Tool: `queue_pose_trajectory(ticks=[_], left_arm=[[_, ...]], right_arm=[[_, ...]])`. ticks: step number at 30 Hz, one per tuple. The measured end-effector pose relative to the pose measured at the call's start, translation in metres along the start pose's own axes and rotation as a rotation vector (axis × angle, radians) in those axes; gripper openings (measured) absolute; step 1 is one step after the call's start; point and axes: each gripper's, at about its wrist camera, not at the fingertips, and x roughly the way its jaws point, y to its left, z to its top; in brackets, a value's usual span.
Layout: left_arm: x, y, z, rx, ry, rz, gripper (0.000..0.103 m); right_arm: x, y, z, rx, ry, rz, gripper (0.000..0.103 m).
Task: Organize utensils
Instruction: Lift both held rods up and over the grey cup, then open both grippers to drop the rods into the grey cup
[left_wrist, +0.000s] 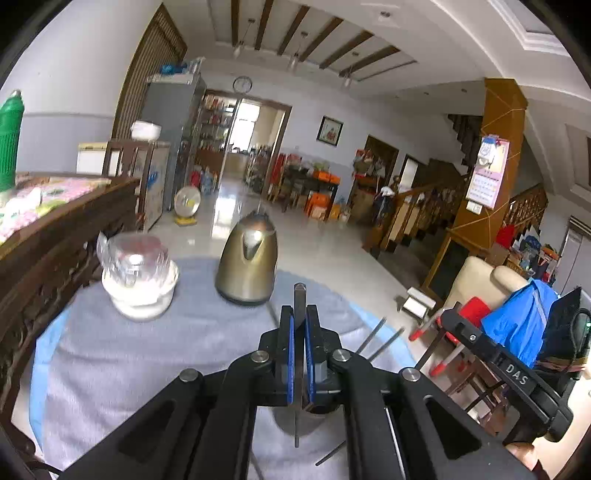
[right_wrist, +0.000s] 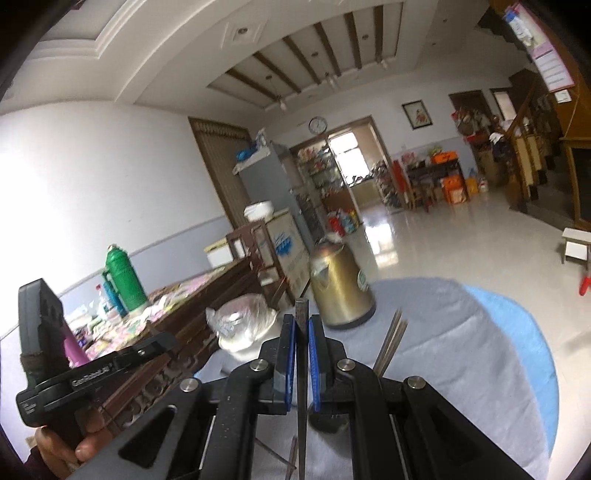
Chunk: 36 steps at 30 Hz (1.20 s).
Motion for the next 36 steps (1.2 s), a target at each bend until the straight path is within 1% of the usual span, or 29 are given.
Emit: queue_pose_trajectory(ticks=[7,11,14,16,19,22,28,34,36], left_arm=[[0.000,-0.020,0.028,0.029,-0.096,-0.011,0.006],[0.007,-0.030,0.032,0.051,-0.135,0.001,0.006],[0.015,-0.035,0.028,0.063,-0.156,0.008,0.006],[0.024,-0.035,0.022,0.064,-0.143,0.017,0.006],[0.038,-0.032,0.011,0.058,-0.102,0.026,0.006],[0.051,-0.026,-0.002,0.038,-0.054,0.032,0.006],[0.062,-0.023,-0.020,0.029,0.018,0.040,0.006],[0.058,-0.023,-0.030,0.027,0.051,0.026,0.006],[0.058,-0.022,-0.032,0.021,0.074,0.019,0.006]], right_arm=[[-0.004,-0.006,0.030,0.012,-0.112,-0.048,0.008],[0.005,-0.008,0.037,0.014,-0.146,-0.084,0.008],[0.013,-0.010,0.036,0.007,-0.164,-0.130,0.008],[0.019,-0.012,0.033,0.008,-0.163,-0.148,0.008],[0.029,-0.014,0.025,-0.009,-0.143,-0.173,0.008],[0.037,-0.017,0.016,-0.012,-0.105,-0.182,0.008],[0.042,-0.026,0.006,0.012,-0.047,-0.165,0.008],[0.045,-0.031,-0.001,0.033,0.010,-0.142,0.008],[0.045,-0.035,-0.006,0.051,0.029,-0.130,0.010]])
